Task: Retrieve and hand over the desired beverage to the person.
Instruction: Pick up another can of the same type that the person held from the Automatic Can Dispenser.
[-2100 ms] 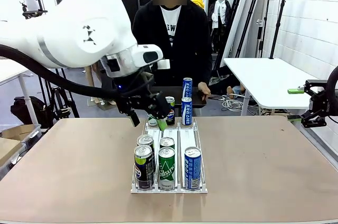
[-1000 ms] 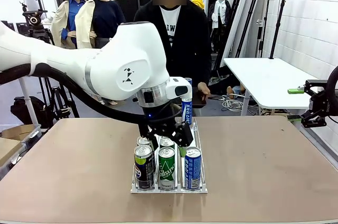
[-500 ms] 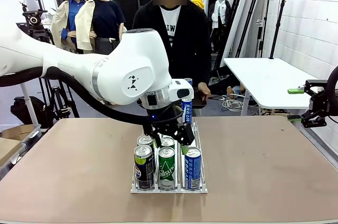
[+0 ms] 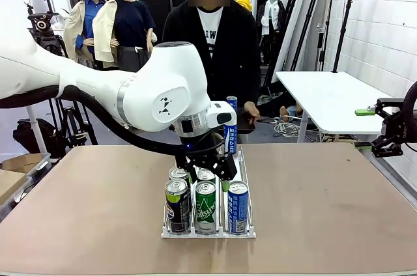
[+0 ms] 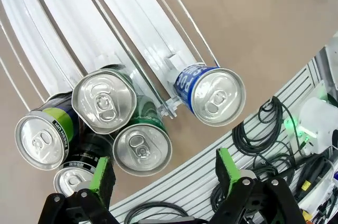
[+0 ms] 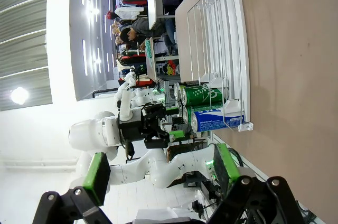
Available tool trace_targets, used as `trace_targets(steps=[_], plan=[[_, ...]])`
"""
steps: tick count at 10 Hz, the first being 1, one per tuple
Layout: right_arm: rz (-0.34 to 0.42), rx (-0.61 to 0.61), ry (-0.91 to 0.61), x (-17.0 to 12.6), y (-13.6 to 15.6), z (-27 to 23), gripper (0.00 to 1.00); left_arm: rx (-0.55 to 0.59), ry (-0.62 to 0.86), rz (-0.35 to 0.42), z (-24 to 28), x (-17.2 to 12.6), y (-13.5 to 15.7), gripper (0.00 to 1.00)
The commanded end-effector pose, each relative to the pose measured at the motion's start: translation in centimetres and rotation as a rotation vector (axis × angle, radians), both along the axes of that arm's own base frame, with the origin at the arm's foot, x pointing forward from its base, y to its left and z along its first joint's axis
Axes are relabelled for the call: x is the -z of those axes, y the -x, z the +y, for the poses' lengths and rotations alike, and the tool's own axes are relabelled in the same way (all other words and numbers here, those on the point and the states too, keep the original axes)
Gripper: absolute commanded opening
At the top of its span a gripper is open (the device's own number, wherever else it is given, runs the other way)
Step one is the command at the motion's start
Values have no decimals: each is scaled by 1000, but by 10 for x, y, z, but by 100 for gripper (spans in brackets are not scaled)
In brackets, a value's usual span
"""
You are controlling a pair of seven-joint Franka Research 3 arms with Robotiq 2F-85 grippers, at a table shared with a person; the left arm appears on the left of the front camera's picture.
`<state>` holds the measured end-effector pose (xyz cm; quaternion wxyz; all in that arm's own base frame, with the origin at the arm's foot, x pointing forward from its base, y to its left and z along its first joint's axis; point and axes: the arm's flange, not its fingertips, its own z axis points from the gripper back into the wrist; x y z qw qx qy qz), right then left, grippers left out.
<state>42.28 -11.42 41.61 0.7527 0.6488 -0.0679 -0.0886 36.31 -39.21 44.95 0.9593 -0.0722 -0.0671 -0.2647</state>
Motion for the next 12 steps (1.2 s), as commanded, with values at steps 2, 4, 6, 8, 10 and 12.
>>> trace_targets(steps=[2,4,6,8,10,12], plan=[[-2,0,1,-1,-1,0,100,-27,-24,-30,-5,3,-12,100],[-2,0,1,-1,-1,0,100,-35,-31,-24,-3,9,-18,100],[-2,0,1,-1,-1,0,100,-40,-38,-25,-3,15,-22,100],[-2,0,1,-1,-1,0,100,-42,-48,-19,-2,21,-22,100],[-2,0,1,-1,-1,0,100,-47,-57,-23,0,28,-23,100],[-2,0,1,-1,-1,0,100,-53,-62,-12,0,38,-25,100]])
